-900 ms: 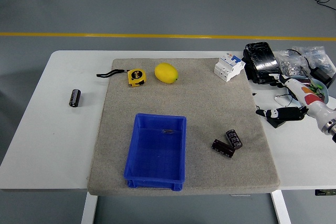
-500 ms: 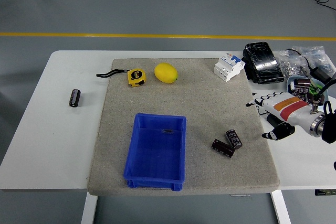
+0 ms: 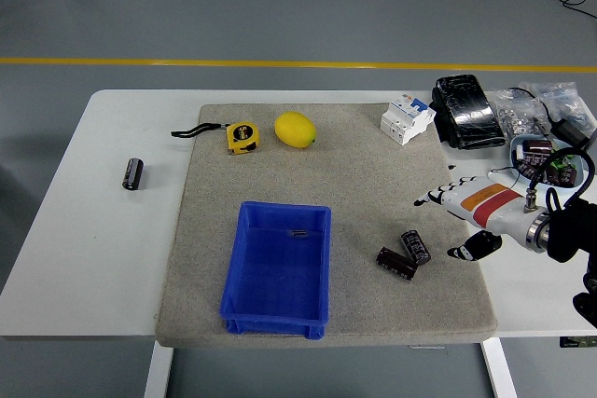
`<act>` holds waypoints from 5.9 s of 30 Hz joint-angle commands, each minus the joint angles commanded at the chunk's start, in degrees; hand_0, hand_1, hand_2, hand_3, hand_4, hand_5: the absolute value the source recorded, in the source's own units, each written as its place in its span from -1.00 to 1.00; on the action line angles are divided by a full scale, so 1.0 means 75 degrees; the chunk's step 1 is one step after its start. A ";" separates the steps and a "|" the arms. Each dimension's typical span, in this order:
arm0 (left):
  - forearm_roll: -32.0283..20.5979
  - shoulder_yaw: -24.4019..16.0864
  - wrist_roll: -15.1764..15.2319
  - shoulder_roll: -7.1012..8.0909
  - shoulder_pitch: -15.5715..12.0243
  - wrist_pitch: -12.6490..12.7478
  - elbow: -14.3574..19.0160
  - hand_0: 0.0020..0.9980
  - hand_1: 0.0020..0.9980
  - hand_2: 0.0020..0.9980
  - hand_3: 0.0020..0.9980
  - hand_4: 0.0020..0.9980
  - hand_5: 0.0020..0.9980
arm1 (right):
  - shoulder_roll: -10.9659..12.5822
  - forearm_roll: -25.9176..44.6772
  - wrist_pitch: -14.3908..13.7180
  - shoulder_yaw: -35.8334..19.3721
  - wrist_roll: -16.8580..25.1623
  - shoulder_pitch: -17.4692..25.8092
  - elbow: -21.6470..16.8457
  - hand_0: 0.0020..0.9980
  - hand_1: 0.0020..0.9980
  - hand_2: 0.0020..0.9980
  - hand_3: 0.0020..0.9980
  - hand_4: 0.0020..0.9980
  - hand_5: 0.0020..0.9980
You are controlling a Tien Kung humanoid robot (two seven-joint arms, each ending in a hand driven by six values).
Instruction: Pick up the battery,place it into the box
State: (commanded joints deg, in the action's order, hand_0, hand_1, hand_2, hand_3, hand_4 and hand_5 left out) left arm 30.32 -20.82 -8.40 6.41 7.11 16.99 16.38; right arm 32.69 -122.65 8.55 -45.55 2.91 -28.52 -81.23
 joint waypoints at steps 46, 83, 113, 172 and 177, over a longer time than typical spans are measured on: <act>0.0315 -0.0129 -0.0132 -0.0003 0.0010 -0.0020 0.0029 0.40 0.36 0.44 0.36 0.39 0.41 | -0.0569 0.0412 -0.0434 0.0897 0.0149 -0.0270 0.1085 0.48 0.40 0.50 0.55 0.79 -0.72; 0.0482 -0.0184 -0.0137 0.0027 0.0091 -0.0062 0.0017 0.40 0.36 0.44 0.36 0.39 0.41 | -0.0440 0.0473 -0.0378 0.0434 0.0060 -0.0250 0.0772 0.01 0.00 0.07 0.02 0.32 -0.93; 0.0529 -0.0292 -0.0138 0.0064 -0.0005 0.0093 -0.0007 0.40 0.33 0.42 0.35 0.39 0.41 | -0.2233 0.0549 0.0415 0.1497 -0.0871 -0.1085 -0.1135 0.21 0.28 0.54 1.00 0.85 -0.54; 0.0748 -0.0435 -0.0210 0.0025 0.0029 0.0049 -0.0027 0.39 0.31 0.40 0.33 0.37 0.40 | -0.1766 0.0535 -0.0635 -0.0409 -0.0223 0.0847 0.0681 0.03 0.06 0.16 0.20 0.66 -0.57; 0.0765 -0.0437 -0.0224 0.0024 0.0023 0.0040 -0.0022 0.39 0.31 0.40 0.33 0.37 0.40 | -0.1823 0.0496 -0.0703 -0.0393 -0.0207 0.0931 0.0793 -0.04 -0.02 0.08 0.10 0.59 -0.62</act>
State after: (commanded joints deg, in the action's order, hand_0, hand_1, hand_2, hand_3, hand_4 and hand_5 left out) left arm 36.06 -24.09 -10.08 6.59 7.29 17.29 16.22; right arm 19.01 -118.93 3.28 -48.49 1.36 -21.54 -75.28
